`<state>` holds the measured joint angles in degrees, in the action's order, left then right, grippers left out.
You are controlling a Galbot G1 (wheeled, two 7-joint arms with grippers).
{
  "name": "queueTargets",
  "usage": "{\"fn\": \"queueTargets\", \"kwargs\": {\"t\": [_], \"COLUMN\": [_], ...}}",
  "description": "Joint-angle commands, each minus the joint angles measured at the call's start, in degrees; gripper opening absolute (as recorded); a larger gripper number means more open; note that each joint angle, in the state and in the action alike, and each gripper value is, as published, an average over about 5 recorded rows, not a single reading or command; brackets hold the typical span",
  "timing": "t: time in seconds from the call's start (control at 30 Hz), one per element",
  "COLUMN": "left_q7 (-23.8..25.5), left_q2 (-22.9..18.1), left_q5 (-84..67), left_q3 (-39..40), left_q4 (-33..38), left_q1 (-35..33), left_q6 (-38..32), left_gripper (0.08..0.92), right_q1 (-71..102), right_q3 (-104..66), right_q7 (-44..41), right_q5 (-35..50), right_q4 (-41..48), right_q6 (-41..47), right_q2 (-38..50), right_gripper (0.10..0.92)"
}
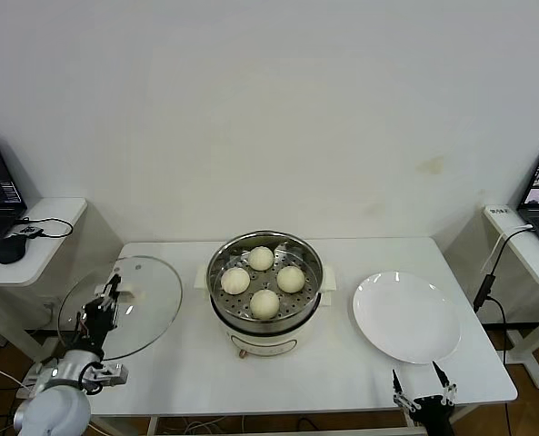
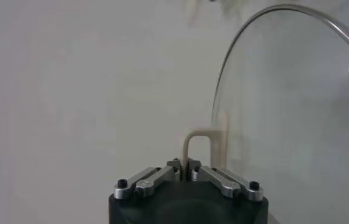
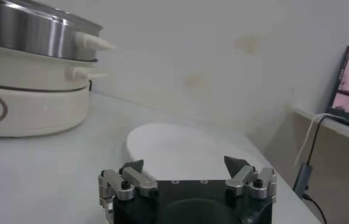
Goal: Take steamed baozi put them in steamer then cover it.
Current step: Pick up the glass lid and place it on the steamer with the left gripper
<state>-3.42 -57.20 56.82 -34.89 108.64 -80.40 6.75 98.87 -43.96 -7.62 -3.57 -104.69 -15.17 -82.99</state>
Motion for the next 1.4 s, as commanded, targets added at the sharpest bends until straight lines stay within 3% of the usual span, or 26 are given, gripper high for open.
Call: {"fn": "queueTargets", "kwargs": {"t": [0.03, 0.27, 0.5, 0.67, 0.8, 1.07, 1.4], "left_q7": [3.6, 3.3, 10.4, 18.4, 22.0, 24.3, 23.6], "left_q2": [5.9, 6.5, -0.4, -5.6, -9.7, -17.8, -21.3], "left_q5": [-11.9, -13.3, -3.5, 10.7, 16.1, 22.4, 24.5], "left_q3": [7.9, 25.4, 37.6, 39.7, 40.2, 40.5, 41.7], "left_q4": [15.5, 12.6, 8.1, 5.6, 3.5, -0.1, -3.4], "left_q1": [3.4, 17.4, 30.6, 32.4, 32.9, 32.4, 31.4], "left_q6": [13.1, 19.1, 26.8, 27.9, 27.9, 27.9, 27.7], "left_gripper": [0.13, 0.13, 0.13, 0.13, 0.13, 0.13, 0.13], "right_q1": [-0.7, -2.7, -4.1, -5.1, -5.5, -5.5, -4.7], "right_q3": [1.1, 1.7, 3.0, 4.3, 4.9, 5.4, 5.7], "right_q7": [0.3, 2.0, 4.8, 5.6, 5.6, 5.8, 5.7], "right_q5": [-2.7, -9.4, -14.9, -17.1, -17.3, -18.1, -18.4], "right_q4": [0.5, 3.5, 5.8, 6.7, 7.3, 7.9, 7.6], "right_q6": [-0.5, -2.5, -2.9, -2.5, -2.4, -2.5, -2.7], "right_q2": [-0.6, -3.6, -6.1, -6.8, -6.9, -7.0, -7.0], "right_gripper": [0.823, 0.823, 0.823, 0.823, 0.823, 0.823, 0.823]}}
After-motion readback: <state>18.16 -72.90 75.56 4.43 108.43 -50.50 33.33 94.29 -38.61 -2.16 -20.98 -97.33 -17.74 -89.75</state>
